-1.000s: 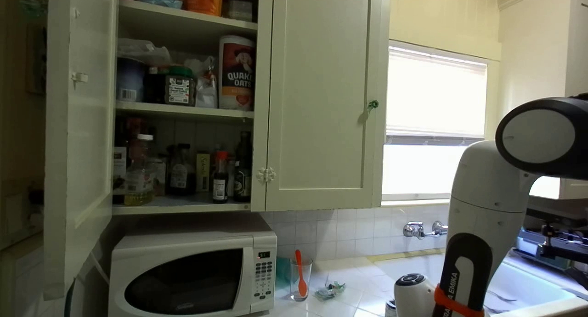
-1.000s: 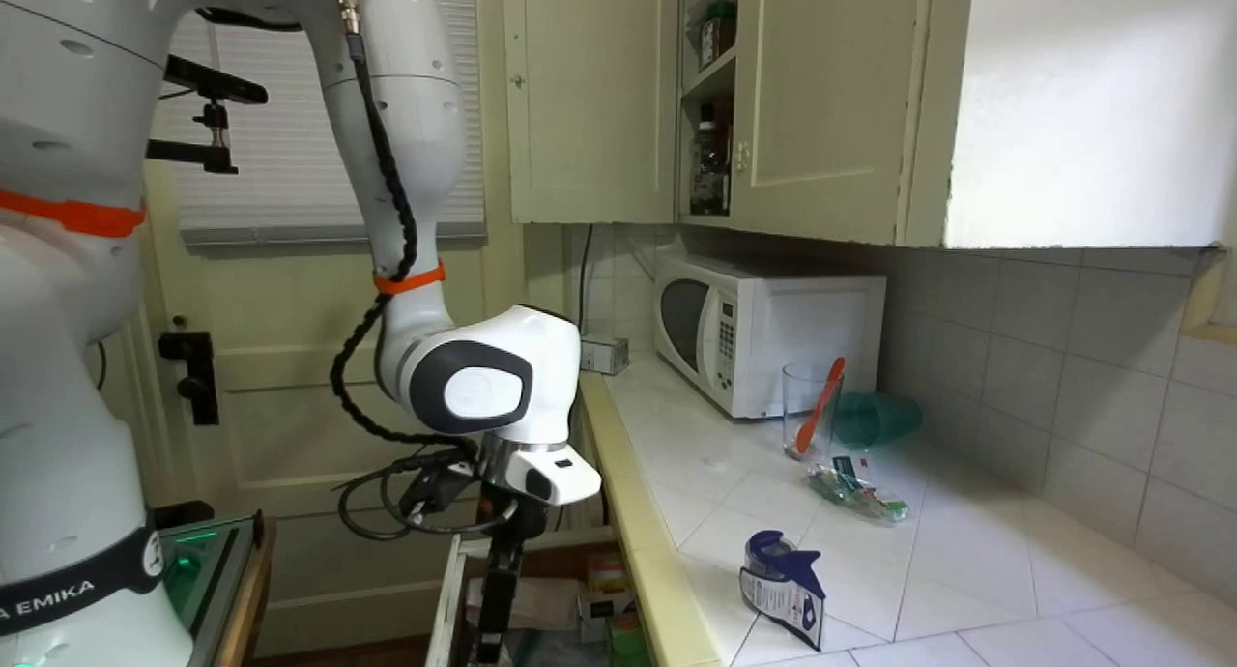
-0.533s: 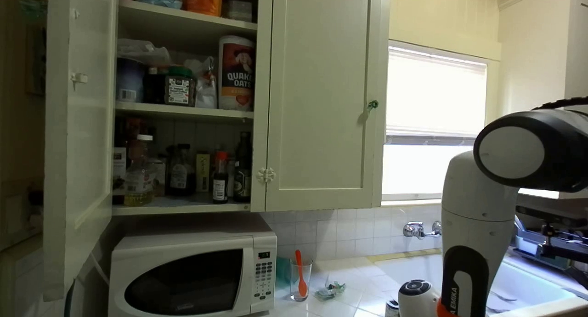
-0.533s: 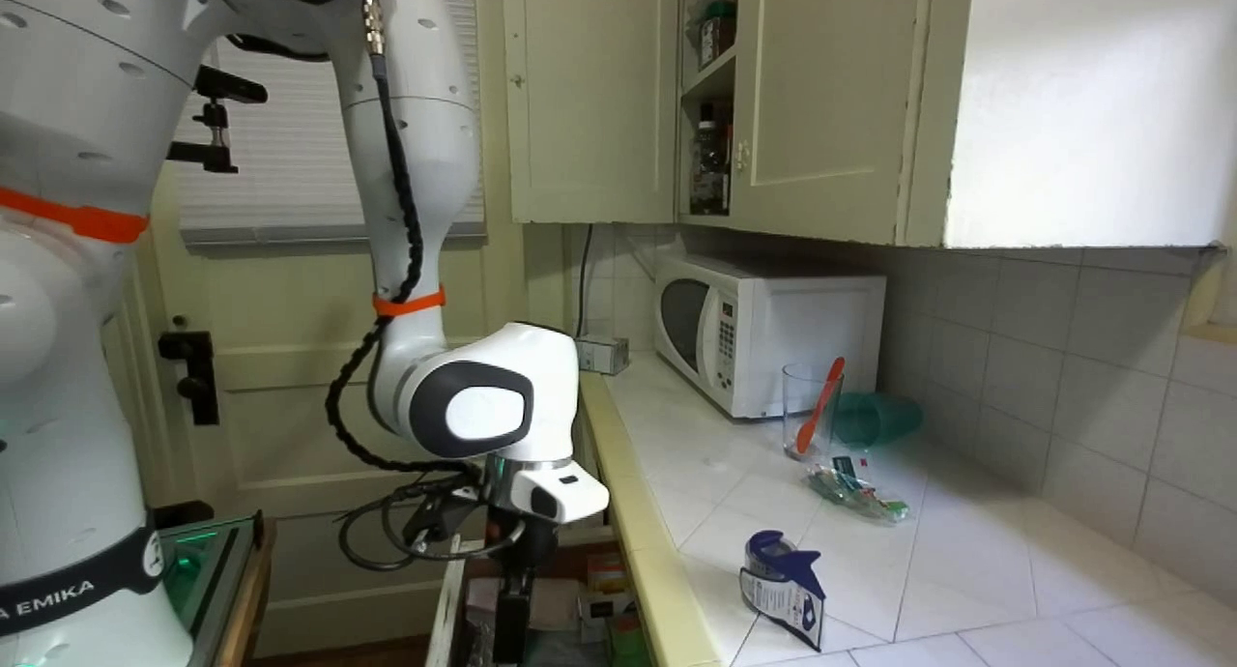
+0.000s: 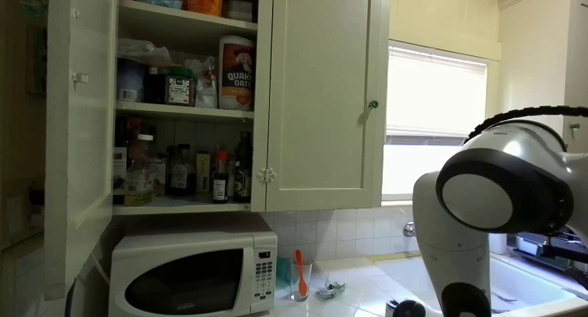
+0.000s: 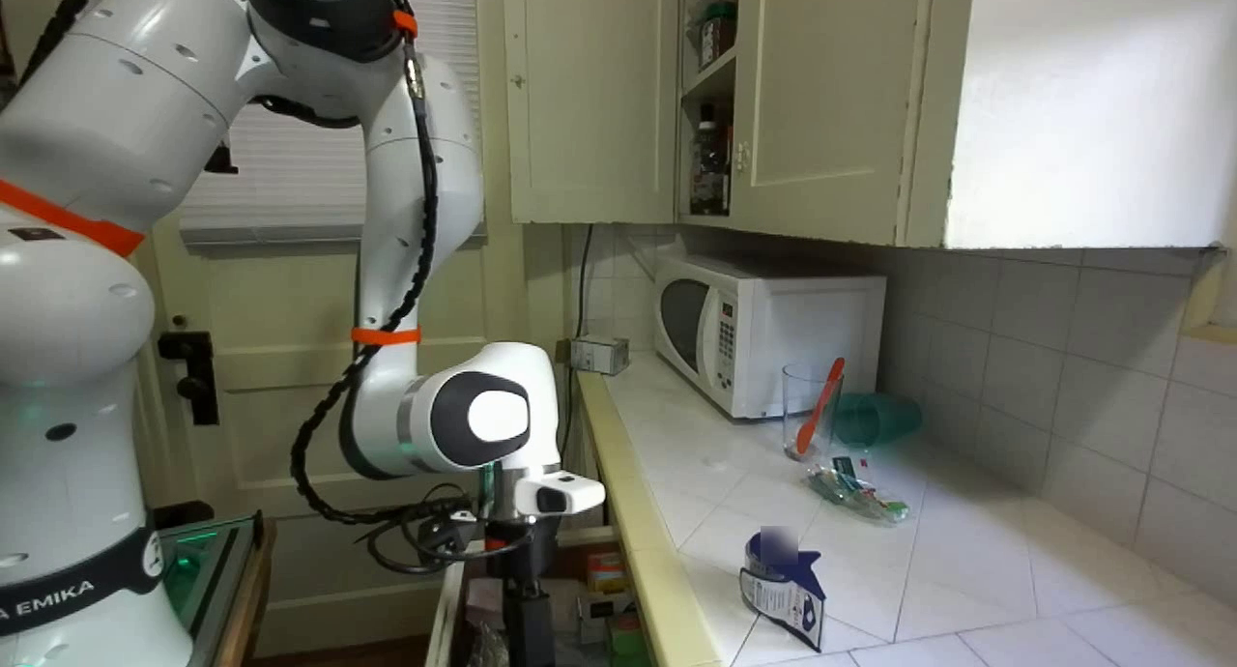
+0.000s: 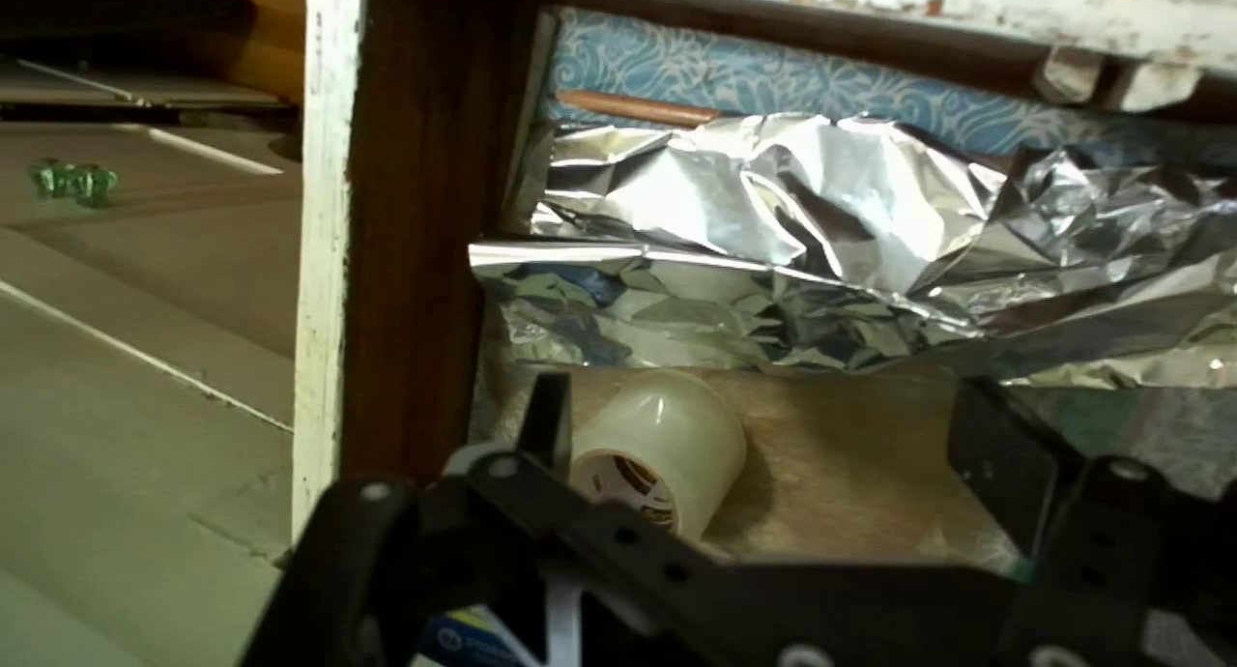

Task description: Remove the white tape from the open drawer.

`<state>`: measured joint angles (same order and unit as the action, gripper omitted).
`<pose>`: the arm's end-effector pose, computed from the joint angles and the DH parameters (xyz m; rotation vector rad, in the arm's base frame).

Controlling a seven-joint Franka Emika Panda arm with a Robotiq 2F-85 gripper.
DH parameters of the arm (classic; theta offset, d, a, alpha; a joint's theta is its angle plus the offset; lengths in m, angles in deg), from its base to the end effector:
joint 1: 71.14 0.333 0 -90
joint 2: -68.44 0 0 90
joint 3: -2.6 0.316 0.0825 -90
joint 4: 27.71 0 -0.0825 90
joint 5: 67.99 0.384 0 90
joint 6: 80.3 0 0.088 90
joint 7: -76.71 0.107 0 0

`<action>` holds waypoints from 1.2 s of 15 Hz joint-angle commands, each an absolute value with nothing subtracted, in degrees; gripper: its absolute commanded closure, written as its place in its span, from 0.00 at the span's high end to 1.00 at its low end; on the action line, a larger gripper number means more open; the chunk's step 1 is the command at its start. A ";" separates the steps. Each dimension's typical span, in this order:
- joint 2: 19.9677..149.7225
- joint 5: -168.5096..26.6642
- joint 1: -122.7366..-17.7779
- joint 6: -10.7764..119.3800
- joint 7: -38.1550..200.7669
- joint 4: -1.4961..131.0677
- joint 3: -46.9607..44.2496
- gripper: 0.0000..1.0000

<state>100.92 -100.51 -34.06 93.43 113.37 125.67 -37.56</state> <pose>0.3660 -0.0380 0.0842 2.7235 -0.0798 -0.0813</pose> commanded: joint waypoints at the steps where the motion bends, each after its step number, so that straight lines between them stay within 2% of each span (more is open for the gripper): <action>1: 102.10 -94.77 -31.41 94.00 109.31 125.96 -38.17 1.00; 4: 102.12 -94.76 -31.70 94.00 109.33 125.88 -38.16 1.00; 8: 109.44 -91.47 -22.95 100.66 102.07 124.14 -43.72 1.00; 13: 115.01 -77.49 -21.42 104.94 93.83 123.63 -38.39 1.00; 18: 118.82 -68.48 -24.55 111.94 88.66 123.72 -32.54 1.00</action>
